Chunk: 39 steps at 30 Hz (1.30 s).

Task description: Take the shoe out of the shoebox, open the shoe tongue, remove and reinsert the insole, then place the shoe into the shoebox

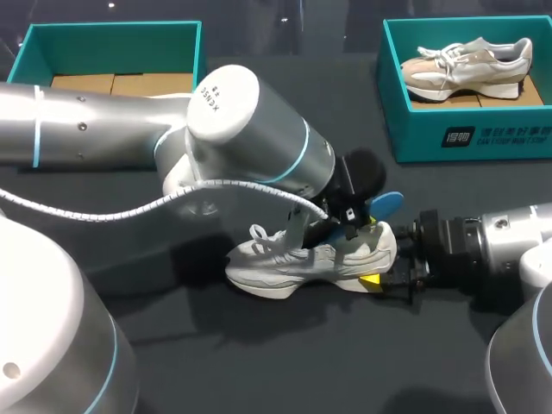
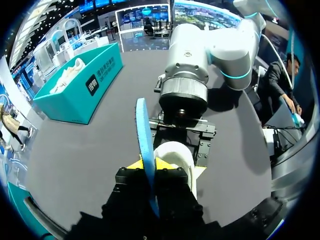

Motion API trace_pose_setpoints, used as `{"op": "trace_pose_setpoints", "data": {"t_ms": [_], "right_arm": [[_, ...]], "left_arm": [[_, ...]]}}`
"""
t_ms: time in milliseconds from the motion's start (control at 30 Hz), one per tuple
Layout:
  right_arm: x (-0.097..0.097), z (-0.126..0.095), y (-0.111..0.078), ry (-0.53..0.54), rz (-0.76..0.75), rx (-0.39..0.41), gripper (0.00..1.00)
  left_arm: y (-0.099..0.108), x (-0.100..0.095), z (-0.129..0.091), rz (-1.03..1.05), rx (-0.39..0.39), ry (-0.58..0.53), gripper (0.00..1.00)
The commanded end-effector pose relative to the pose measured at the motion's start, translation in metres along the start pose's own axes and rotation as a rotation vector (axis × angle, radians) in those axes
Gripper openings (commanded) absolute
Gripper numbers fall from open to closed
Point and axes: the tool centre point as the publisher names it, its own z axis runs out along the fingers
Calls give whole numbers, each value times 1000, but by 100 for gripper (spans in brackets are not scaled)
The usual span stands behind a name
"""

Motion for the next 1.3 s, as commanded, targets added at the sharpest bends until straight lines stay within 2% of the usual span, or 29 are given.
{"op": "trace_pose_setpoints", "data": {"t_ms": [33, 167, 300, 800, 1000, 1100, 1167, 1300], "right_arm": [[2, 0, 1, -1, 1, 6, 0], [2, 0, 1, -1, 1, 6, 0], [2, 0, 1, -1, 1, 6, 0], [2, 0, 1, -1, 1, 6, 0], [2, 0, 1, -1, 1, 6, 0], [2, 0, 1, -1, 1, 6, 0], [2, 0, 1, -1, 1, 6, 0], [2, 0, 1, -1, 1, 6, 0]], "left_arm": [[-10, -2, -14, 2, -9, 42, 0], [-28, 5, -28, 10, -2, 67, 0], [-55, 9, -48, -19, -9, 142, 0], [-55, 9, -48, -19, -9, 142, 0], [-115, 32, -96, 46, 197, 164, 0], [-134, 38, -125, 37, 287, 200, 0], [-142, 41, -144, 19, 337, 211, 0], [-142, 41, -144, 19, 337, 211, 0]]}}
